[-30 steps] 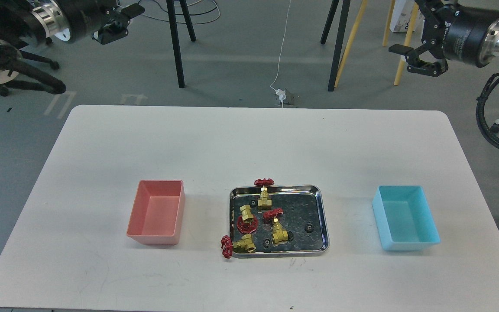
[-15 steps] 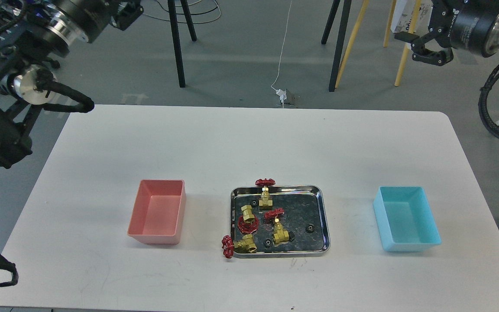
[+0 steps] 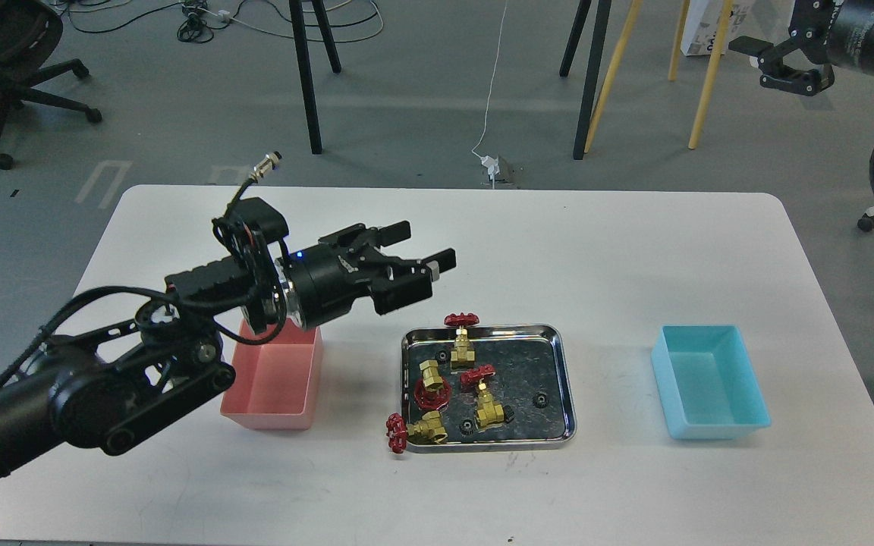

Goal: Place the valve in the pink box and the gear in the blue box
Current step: 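Lower the left gripper onto a brass valve with red handwheel, then close the left gripper on the brass valve and lift it, then carry the valve over the pink box and release it inside, then withdraw the left arm and reach the right gripper toward the tray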

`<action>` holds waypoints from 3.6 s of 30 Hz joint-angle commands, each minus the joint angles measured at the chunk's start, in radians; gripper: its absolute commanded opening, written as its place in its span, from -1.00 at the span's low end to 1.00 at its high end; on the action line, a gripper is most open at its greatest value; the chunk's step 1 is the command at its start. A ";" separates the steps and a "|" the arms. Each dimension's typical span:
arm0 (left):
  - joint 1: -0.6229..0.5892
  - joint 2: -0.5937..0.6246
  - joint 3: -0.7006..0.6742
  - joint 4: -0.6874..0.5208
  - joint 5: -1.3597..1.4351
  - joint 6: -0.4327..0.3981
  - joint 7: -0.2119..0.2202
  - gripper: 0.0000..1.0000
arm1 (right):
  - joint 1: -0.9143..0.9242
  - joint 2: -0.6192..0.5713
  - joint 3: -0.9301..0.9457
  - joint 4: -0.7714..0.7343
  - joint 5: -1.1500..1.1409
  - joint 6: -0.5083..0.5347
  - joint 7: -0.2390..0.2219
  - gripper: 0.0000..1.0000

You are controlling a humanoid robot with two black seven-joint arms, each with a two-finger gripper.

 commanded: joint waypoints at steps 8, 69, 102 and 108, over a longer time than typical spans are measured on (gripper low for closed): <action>0.115 -0.202 0.069 0.281 0.277 0.286 0.009 0.99 | 0.024 -0.005 0.000 -0.008 -0.028 -0.001 -0.003 0.97; 0.166 0.261 -0.008 0.001 0.105 0.172 0.030 -0.68 | 0.020 0.036 0.000 -0.036 -0.060 -0.007 0.000 0.96; 0.261 0.306 -0.021 0.097 -0.327 0.167 0.019 0.98 | 0.001 0.196 -0.014 -0.005 -0.480 0.067 0.009 0.97; 0.157 0.322 -0.049 0.097 -0.565 0.154 0.016 0.99 | -0.015 0.272 -0.028 0.080 -0.782 0.067 0.018 0.97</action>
